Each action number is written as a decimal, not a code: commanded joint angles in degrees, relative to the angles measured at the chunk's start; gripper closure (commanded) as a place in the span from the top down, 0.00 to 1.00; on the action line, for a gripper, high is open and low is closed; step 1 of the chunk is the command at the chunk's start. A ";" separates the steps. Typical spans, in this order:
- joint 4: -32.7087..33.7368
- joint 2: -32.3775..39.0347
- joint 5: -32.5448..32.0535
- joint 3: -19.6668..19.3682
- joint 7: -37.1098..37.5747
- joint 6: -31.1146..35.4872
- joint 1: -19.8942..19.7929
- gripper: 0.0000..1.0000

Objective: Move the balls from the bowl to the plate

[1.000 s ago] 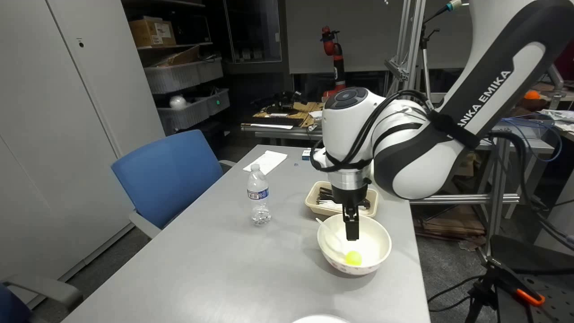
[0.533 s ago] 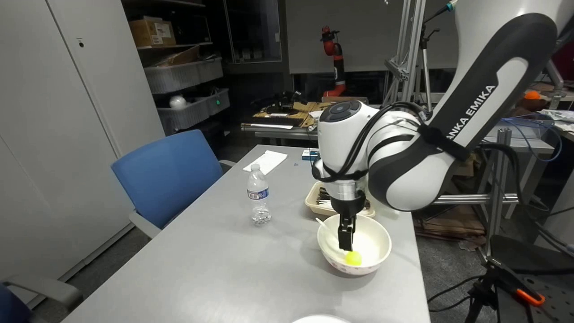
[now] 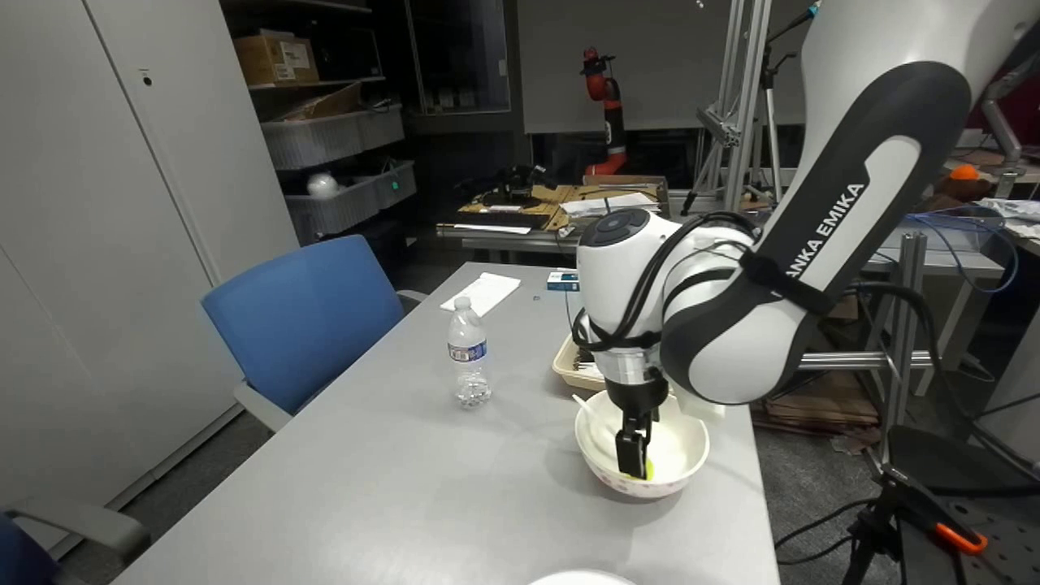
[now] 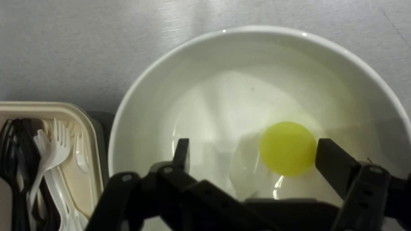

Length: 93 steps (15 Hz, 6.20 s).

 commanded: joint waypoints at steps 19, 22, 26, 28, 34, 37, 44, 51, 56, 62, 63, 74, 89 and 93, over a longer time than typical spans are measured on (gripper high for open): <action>2.16 -0.60 -0.89 -2.59 0.04 -0.65 4.24 0.17; 1.65 -3.79 -6.28 -2.85 1.25 0.77 7.55 0.17; 0.84 -7.69 -12.52 -1.22 1.91 3.74 9.87 0.17; 0.00 -8.14 -10.76 0.81 -0.02 6.38 9.45 0.17; -4.83 -5.00 4.98 8.67 -11.18 14.93 6.42 0.17; -6.08 -3.49 14.88 14.75 -19.06 14.90 3.99 0.17; -5.56 -1.30 24.58 21.68 -27.94 12.58 0.65 0.17; -6.12 -1.49 25.19 21.93 -29.75 10.80 -0.15 0.75; -6.30 -1.23 24.87 21.94 -30.49 10.32 -0.77 1.00; -5.69 -6.05 21.17 19.05 -29.72 0.25 1.43 1.00; -5.60 -7.42 20.75 18.78 -29.84 -1.39 1.59 1.00; -7.18 -21.26 18.01 15.49 -29.65 -4.04 3.79 1.00; -9.70 -27.41 18.49 13.31 -28.96 -3.71 6.29 1.00; -9.77 -27.41 18.49 13.30 -28.96 -3.71 6.29 1.00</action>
